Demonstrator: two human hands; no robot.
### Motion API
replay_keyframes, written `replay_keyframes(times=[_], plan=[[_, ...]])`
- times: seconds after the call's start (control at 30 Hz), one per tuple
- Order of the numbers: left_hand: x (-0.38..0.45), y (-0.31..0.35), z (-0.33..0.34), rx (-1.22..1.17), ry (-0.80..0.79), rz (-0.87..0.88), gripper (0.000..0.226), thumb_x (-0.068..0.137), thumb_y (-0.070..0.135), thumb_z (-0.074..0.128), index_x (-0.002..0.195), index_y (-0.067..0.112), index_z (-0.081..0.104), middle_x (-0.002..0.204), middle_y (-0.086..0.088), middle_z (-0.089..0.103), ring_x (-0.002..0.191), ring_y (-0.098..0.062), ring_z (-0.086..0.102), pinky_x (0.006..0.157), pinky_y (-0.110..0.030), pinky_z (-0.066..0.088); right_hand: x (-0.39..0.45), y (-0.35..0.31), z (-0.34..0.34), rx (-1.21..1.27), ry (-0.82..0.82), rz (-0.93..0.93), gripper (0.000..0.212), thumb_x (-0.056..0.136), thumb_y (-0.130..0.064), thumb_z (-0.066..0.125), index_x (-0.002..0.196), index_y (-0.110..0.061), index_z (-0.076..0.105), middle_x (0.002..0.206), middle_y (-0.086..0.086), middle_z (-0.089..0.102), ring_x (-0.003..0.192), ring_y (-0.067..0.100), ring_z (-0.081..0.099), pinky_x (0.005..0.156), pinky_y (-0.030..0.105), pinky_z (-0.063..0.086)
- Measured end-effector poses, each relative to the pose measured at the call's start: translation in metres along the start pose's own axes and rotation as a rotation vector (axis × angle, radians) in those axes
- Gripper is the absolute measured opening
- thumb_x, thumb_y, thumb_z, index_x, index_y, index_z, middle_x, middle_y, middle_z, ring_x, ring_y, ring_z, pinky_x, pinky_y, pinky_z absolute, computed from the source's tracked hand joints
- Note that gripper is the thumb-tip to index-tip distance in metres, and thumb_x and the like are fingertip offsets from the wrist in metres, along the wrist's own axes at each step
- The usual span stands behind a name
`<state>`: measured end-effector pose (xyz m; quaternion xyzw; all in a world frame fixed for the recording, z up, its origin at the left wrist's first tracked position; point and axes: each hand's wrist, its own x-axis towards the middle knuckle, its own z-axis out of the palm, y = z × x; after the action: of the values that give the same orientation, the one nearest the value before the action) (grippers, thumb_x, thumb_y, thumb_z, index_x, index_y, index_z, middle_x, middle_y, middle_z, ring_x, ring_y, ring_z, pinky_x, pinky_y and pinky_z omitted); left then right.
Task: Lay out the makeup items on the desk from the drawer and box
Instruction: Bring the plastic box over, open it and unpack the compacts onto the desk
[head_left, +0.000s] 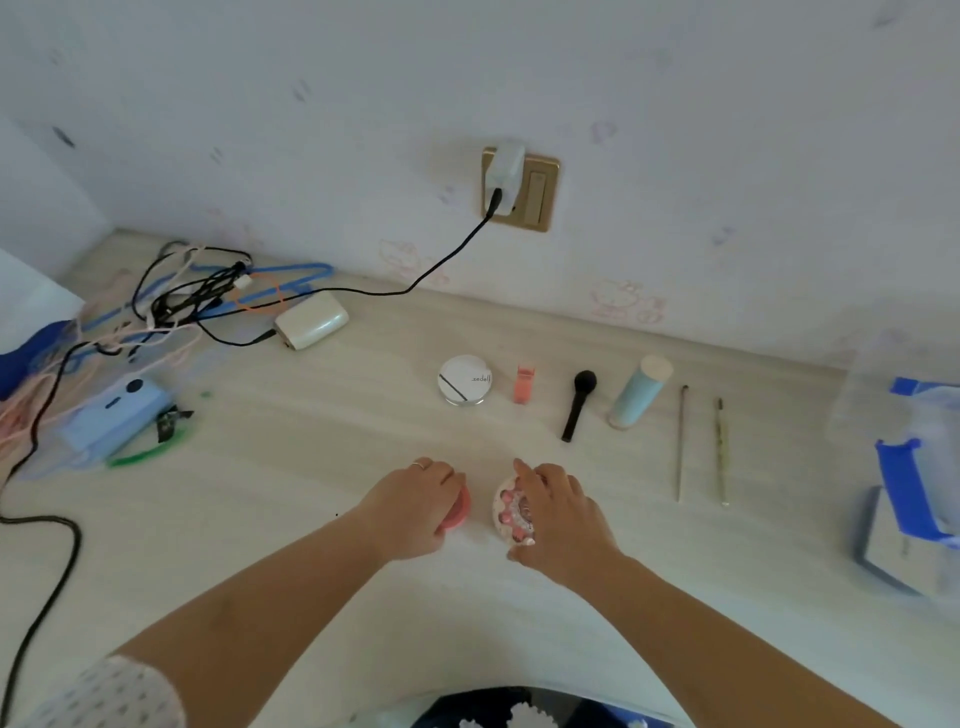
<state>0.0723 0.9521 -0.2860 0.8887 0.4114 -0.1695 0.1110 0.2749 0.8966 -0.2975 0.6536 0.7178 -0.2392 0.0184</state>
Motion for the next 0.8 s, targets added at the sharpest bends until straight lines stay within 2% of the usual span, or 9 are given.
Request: replay_keyframes(times=[0.17,0.3,0.43,0.53,0.63,0.73,0.8], plan=[[0.006,-0.005,0.003,-0.013,0.008,0.005,0.067,0.079,0.028,0.051,0.142,0.016,0.034,0.139,-0.002,0.043,0.123,-0.025,0.044,0.093,-0.034,0.045,0.004,0.003,0.005,0.029,0.008,0.034,0.113,0.069,-0.052,0.072,0.148,-0.028,-0.006,0.140,0.001,0.026,0.126,0.023,0.034,0.100,0.034,0.040],[0.005,-0.007,0.006,-0.019,0.016,0.008,0.068,0.081,0.030,0.049,0.145,0.016,0.030,0.143,-0.001,0.037,0.126,-0.024,0.041,0.095,-0.033,0.044,0.007,0.003,0.009,0.041,0.018,0.021,0.110,0.070,-0.055,0.070,0.148,-0.027,-0.002,0.142,-0.001,0.025,0.128,0.022,0.031,0.101,0.034,0.038],[0.004,-0.007,0.007,-0.032,0.035,0.003,0.072,0.083,0.039,0.051,0.147,0.020,0.024,0.149,0.001,0.030,0.132,-0.022,0.037,0.102,-0.033,0.037,0.005,0.003,0.006,0.081,0.006,0.018,0.112,0.069,-0.060,0.068,0.149,-0.028,-0.004,0.153,0.001,0.012,0.139,0.022,0.018,0.108,0.037,0.032],[0.004,-0.001,-0.001,-0.199,0.127,-0.026,0.073,0.082,0.045,0.057,0.146,0.023,0.028,0.150,0.003,0.031,0.137,-0.018,0.032,0.108,-0.032,0.031,-0.002,0.006,-0.007,0.202,0.110,0.046,0.111,0.069,-0.057,0.070,0.148,-0.030,-0.002,0.156,0.000,0.008,0.142,0.019,0.014,0.111,0.037,0.028],[0.006,0.012,-0.020,-0.441,0.256,-0.067,0.061,0.082,0.032,0.062,0.139,0.023,0.042,0.142,0.005,0.044,0.130,-0.017,0.042,0.103,-0.027,0.036,-0.015,0.018,-0.026,0.331,0.249,0.059,0.096,0.076,-0.047,0.070,0.148,-0.029,0.011,0.152,-0.001,0.019,0.139,0.016,0.022,0.110,0.030,0.028],[0.009,0.033,-0.046,-0.644,0.290,-0.074,0.056,0.084,0.029,0.066,0.136,0.023,0.046,0.137,0.007,0.046,0.125,-0.014,0.045,0.100,-0.028,0.041,-0.032,0.035,-0.046,0.387,0.373,0.086,0.082,0.078,-0.041,0.070,0.145,-0.030,0.025,0.150,-0.005,0.023,0.138,0.013,0.025,0.105,0.021,0.024],[0.010,0.047,-0.060,-0.675,0.312,-0.027,0.055,0.085,0.030,0.066,0.135,0.023,0.047,0.136,0.009,0.046,0.126,-0.010,0.041,0.100,-0.019,0.034,-0.042,0.043,-0.059,0.388,0.442,0.085,0.075,0.078,-0.040,0.071,0.141,-0.033,0.031,0.150,-0.007,0.023,0.138,0.012,0.024,0.104,0.021,0.025]])
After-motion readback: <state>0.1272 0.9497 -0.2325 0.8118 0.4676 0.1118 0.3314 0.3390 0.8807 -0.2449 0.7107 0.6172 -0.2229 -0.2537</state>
